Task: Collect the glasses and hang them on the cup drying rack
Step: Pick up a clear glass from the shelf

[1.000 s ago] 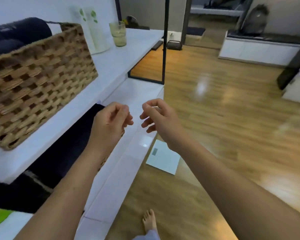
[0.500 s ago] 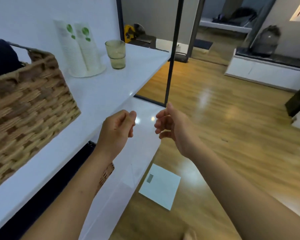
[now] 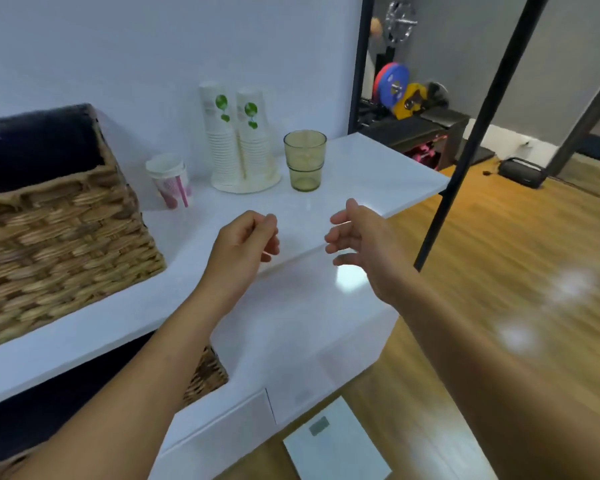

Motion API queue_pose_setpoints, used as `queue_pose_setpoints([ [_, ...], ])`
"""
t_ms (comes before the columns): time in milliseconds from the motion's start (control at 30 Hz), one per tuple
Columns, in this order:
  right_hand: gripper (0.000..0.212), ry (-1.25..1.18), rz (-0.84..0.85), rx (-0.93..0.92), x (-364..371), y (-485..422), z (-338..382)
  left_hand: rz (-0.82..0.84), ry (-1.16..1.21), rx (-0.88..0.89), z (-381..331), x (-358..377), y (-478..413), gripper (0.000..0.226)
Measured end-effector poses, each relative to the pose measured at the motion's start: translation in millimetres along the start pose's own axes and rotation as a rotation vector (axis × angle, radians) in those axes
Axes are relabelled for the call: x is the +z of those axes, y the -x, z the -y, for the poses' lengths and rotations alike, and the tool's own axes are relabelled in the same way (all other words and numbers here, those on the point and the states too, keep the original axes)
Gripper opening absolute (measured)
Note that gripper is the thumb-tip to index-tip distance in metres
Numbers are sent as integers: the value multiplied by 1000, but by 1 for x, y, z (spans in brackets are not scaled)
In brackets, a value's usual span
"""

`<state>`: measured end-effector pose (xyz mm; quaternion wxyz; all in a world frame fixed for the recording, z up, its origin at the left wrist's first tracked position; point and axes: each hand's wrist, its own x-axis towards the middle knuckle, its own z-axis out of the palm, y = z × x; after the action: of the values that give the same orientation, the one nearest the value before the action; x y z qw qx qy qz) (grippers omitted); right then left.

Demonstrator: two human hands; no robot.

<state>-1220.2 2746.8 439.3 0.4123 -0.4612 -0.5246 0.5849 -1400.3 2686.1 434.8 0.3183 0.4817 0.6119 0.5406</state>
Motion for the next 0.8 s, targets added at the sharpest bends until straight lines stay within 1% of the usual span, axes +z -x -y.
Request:
queue_pose_setpoints([
  [167, 30, -41, 45, 26, -12, -47, 1, -68, -51, -53, 1, 14, -22, 22],
  [267, 27, -33, 74, -12, -17, -67, -4, -82, -68, -82, 3, 23, -44, 18],
  [333, 23, -20, 55, -30, -21, -82, -7, -84, -77, -92, 8, 29, -66, 15],
  [400, 19, 28, 18, -62, -21, -98, -8, -82, -102, -92, 14, 34, -92, 19],
  [433, 22, 67, 4, -77, -21, -107, -9, -76, -123, -93, 17, 37, -105, 26],
  [467, 31, 120, -3, -92, -19, -116, -9, -66, -147, -87, 20, 39, -118, 36],
  [567, 65, 339, -10, -127, -14, -148, -11, -23, -223, -40, 30, 43, -155, 66],
  [667, 92, 458, -2, -117, -6, -184, -11, 16, -224, -49, 39, 50, -188, 84],
  [733, 101, 478, 6, -121, 3, -204, -16, 45, -195, -73, 43, 57, -206, 92],
  [800, 100, 479, 24, -138, 14, -218, -22, 57, -163, -65, 45, 66, -220, 95],
])
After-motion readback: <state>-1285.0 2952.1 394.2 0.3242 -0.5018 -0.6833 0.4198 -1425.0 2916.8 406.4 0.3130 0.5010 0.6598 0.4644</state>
